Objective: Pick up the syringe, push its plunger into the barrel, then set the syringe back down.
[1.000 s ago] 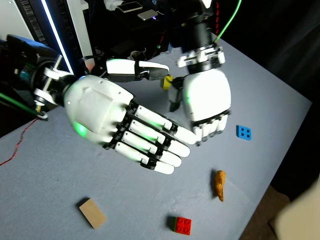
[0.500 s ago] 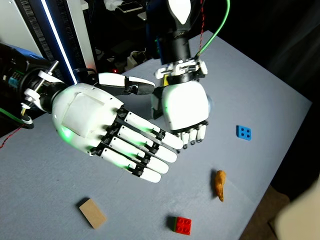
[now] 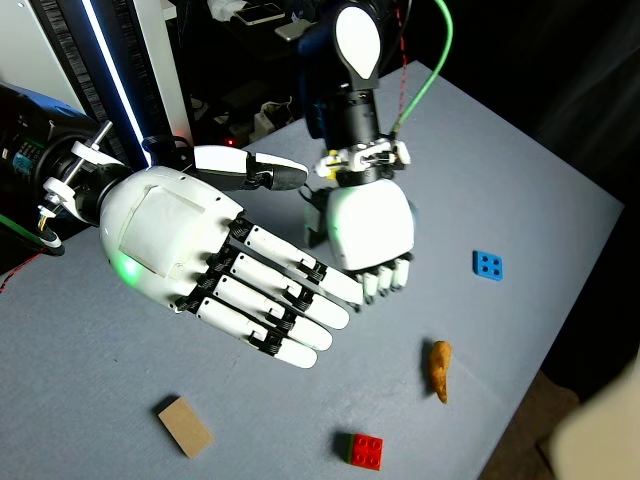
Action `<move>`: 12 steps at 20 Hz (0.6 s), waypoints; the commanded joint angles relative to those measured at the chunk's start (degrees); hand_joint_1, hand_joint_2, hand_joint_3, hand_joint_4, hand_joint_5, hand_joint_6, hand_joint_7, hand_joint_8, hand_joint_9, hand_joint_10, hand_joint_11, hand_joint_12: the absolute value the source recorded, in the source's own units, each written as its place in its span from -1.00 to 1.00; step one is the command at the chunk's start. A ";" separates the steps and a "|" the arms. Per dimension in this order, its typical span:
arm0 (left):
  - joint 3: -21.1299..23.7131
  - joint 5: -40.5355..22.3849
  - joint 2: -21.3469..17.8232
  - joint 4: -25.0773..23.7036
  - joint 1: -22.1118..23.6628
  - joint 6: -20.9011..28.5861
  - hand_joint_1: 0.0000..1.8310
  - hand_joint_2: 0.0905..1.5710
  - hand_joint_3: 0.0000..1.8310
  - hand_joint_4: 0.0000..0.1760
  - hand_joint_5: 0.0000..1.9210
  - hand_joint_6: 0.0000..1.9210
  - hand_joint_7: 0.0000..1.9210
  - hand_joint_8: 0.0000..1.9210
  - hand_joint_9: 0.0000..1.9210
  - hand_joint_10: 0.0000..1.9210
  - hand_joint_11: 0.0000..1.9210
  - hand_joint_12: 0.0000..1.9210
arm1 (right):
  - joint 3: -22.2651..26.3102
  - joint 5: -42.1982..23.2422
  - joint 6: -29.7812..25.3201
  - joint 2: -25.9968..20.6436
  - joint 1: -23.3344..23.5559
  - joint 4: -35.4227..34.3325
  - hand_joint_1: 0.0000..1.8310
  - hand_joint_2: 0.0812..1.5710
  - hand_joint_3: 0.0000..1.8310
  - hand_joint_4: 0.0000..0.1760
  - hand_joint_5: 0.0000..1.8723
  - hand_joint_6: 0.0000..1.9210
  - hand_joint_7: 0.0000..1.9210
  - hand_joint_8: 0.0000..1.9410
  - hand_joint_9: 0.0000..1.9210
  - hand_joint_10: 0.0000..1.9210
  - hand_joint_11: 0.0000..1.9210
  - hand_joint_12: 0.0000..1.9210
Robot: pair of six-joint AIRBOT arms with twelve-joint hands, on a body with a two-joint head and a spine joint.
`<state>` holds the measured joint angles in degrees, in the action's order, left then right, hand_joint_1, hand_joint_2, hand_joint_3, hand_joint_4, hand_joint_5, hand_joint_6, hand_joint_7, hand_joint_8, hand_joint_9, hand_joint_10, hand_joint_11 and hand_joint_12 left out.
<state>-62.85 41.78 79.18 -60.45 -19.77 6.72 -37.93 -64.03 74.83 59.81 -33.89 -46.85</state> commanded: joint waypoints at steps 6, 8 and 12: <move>-0.26 -2.58 0.92 -3.53 -1.87 -0.38 0.47 0.53 -1.00 -1.00 -0.23 0.27 -0.24 0.45 -0.24 0.61 -0.40 0.60 | 0.39 -4.78 -0.93 -0.38 0.18 4.40 -0.64 0.13 -1.00 -1.00 -0.99 -1.00 -0.97 -1.00 -0.96 -1.00 -1.00 -0.72; -0.21 -2.89 1.03 -3.55 -2.68 -0.37 0.47 0.52 -1.00 -1.00 -0.23 0.26 -0.22 0.42 -0.23 0.58 -0.40 0.57 | 0.41 -4.44 -0.77 -0.39 0.00 4.43 -0.65 0.13 -1.00 -1.00 -0.99 -1.00 -0.98 -1.00 -0.96 -1.00 -1.00 -0.75; -0.56 -3.32 1.14 -3.75 -3.39 0.16 0.31 0.56 -1.00 -1.00 -0.12 0.22 -0.33 0.57 -0.44 0.53 -0.57 0.78 | 0.41 -4.40 -0.12 -0.39 -0.45 4.43 -0.62 0.13 -1.00 -1.00 -0.98 -1.00 -0.97 -1.00 -0.96 -1.00 -1.00 -0.74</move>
<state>-63.11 39.22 80.14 -61.47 -23.11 7.27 -37.80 -63.26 74.94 59.66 -34.59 -46.50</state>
